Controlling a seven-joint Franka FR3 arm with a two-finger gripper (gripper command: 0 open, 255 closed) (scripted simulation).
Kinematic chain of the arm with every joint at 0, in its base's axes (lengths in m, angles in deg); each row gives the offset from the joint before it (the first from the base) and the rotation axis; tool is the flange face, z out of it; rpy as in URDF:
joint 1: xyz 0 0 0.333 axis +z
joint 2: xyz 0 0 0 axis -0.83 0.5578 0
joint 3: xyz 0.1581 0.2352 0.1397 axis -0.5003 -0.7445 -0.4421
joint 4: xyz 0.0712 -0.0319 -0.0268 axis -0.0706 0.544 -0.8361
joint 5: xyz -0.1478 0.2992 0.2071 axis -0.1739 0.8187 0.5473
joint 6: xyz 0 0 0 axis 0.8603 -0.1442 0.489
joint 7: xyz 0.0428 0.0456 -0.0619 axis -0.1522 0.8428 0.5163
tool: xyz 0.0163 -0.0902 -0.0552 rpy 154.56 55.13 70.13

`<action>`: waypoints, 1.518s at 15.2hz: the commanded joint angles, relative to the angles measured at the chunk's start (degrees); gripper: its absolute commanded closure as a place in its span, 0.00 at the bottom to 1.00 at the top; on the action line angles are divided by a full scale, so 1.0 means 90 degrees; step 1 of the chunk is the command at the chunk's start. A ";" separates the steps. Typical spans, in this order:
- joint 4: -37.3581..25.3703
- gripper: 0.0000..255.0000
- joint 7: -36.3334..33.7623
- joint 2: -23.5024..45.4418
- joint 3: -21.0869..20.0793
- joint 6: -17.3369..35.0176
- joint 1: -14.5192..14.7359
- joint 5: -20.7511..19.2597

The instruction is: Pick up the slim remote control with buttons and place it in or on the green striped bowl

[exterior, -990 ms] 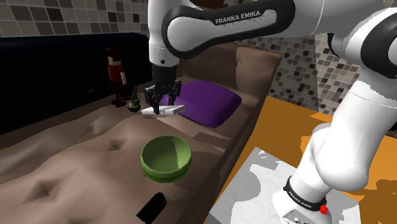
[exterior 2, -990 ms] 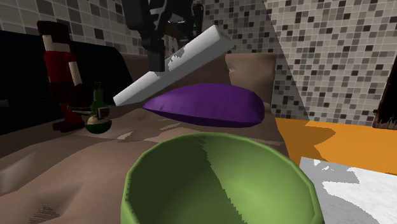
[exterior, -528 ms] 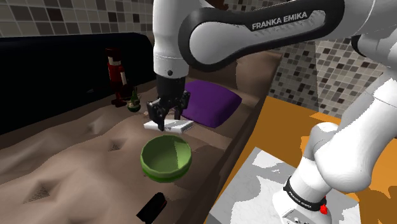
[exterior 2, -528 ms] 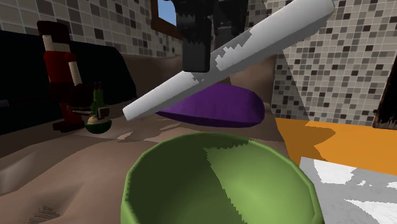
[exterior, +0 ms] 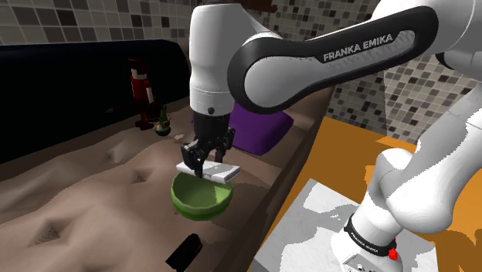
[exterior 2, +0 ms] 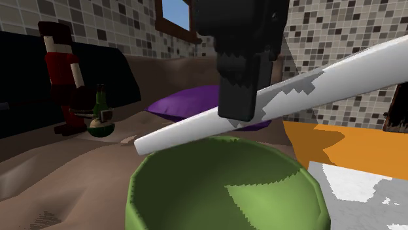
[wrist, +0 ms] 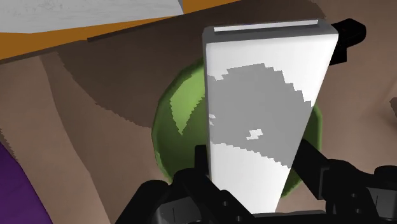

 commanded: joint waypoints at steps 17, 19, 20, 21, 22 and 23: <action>0.0544 0.00 -0.0066 0.0250 -0.0053 0.0784 0.0007 -0.0066; 0.0543 0.00 -0.0066 0.0250 -0.0053 0.0784 0.0007 -0.0066; 0.0543 0.00 -0.0066 0.0250 -0.0053 0.0784 0.0007 -0.0066; 0.0543 0.00 -0.0066 0.0250 -0.0053 0.0784 0.0007 -0.0066; 0.0543 0.00 -0.0066 0.0250 -0.0053 0.0784 0.0007 -0.0066; 0.0408 0.00 -0.0045 0.0166 -0.0039 0.0569 0.0007 -0.0041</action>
